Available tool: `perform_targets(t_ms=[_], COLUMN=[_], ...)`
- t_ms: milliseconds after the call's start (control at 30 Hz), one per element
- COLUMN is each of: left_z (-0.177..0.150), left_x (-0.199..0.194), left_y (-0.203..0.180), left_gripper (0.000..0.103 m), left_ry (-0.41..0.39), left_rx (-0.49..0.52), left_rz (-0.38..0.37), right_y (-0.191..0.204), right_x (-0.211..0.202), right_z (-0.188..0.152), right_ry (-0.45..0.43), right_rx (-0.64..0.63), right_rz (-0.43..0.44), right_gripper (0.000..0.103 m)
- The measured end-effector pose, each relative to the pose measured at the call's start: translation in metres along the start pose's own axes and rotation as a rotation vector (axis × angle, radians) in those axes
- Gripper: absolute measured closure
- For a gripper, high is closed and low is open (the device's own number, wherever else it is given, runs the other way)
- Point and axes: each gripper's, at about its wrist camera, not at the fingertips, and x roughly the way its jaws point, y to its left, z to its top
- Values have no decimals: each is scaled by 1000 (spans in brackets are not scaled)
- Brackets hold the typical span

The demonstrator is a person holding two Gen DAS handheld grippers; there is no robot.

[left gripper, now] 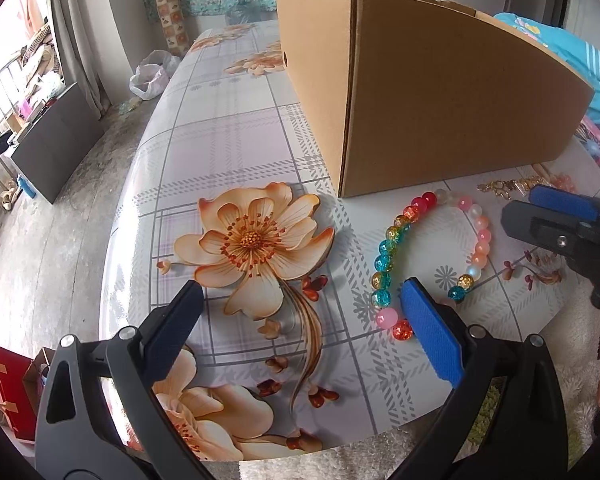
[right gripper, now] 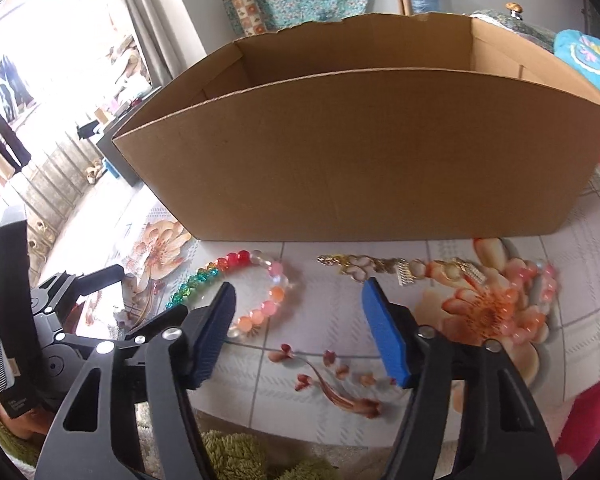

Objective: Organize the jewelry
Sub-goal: 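Close the right gripper on the multicoloured bead bracelet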

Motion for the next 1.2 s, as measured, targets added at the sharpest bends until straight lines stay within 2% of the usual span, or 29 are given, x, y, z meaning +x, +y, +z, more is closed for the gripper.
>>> perform_targets(t_ms=[133,367,633,1000,1200], left_z=[0,0,0,0,1], left_x=[0,0,1,0,0], left_y=[0,0,-1,0,0], left_gripper=[7,7,7,7,7], left_ry=[1,1,2,2,17], left_rx=[-1,2,2,2,39], left_rz=[0,-1,-3,-2,-1], right_y=[8,22,42,43,36], right_x=[13,25,26,21,17], right_z=[4,4,-4,-16,-19], right_ry=[27,41,55,71,71], right_rx=[-22,-83,-116,-98,-92], right_rz=[-8,-47,-51,-25,-18], right_gripper=[57,68,90,92,92])
